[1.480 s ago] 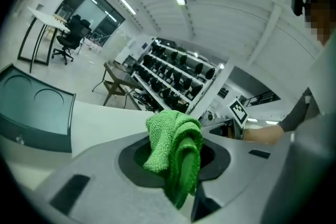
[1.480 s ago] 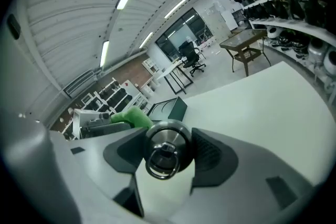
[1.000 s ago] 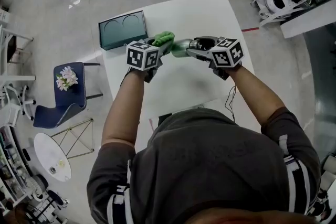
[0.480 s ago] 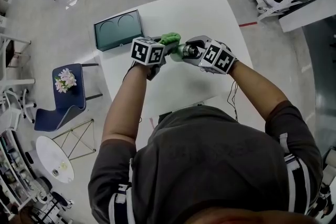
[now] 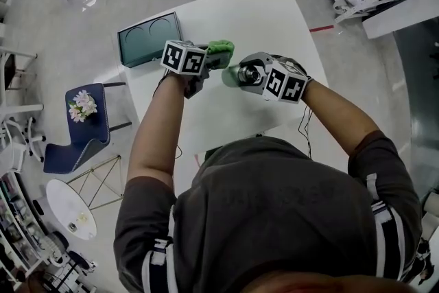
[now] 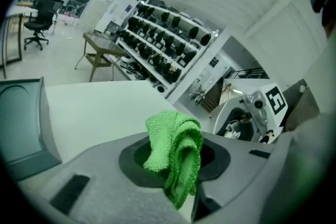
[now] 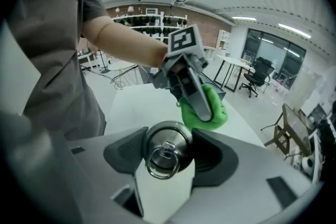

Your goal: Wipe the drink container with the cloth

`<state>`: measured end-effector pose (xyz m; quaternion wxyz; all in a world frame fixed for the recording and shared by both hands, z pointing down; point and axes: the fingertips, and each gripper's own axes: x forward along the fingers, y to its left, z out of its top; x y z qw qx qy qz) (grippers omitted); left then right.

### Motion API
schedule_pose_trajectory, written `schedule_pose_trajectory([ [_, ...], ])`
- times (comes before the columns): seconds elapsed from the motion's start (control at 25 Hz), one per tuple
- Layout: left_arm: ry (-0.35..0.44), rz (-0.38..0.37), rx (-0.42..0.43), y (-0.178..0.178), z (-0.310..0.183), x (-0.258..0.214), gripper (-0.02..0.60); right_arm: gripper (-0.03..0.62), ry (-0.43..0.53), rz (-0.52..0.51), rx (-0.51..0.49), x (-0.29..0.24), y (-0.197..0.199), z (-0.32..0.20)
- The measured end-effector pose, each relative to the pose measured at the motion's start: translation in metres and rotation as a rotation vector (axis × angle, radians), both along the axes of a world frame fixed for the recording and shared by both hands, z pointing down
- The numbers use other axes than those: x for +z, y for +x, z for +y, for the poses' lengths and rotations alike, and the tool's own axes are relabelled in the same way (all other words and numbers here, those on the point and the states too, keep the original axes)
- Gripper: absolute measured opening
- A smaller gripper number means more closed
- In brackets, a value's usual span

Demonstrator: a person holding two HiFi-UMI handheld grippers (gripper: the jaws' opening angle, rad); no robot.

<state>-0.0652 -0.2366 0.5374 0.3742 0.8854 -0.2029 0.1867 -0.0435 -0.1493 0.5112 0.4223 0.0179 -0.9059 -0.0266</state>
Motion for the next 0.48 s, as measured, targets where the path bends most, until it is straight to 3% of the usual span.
schedule_pose_trajectory([
  [0.08,-0.031,0.028,0.072,0.014,0.003,-0.008,0.094,0.249,0.01,-0.004,-0.02,-0.002,-0.006,0.002],
  [0.2,-0.052,-0.025,0.138,0.022,0.01,0.007,0.094,0.249,0.015,-0.019,-0.042,-0.008,-0.014,0.003],
  [0.36,-0.069,-0.091,0.153,0.017,0.011,0.029,0.094,0.248,0.003,-0.054,-0.057,-0.017,-0.014,0.005],
  [0.48,-0.098,-0.119,0.12,0.001,0.007,0.044,0.094,0.249,-0.04,-0.098,0.004,-0.024,-0.008,-0.001],
])
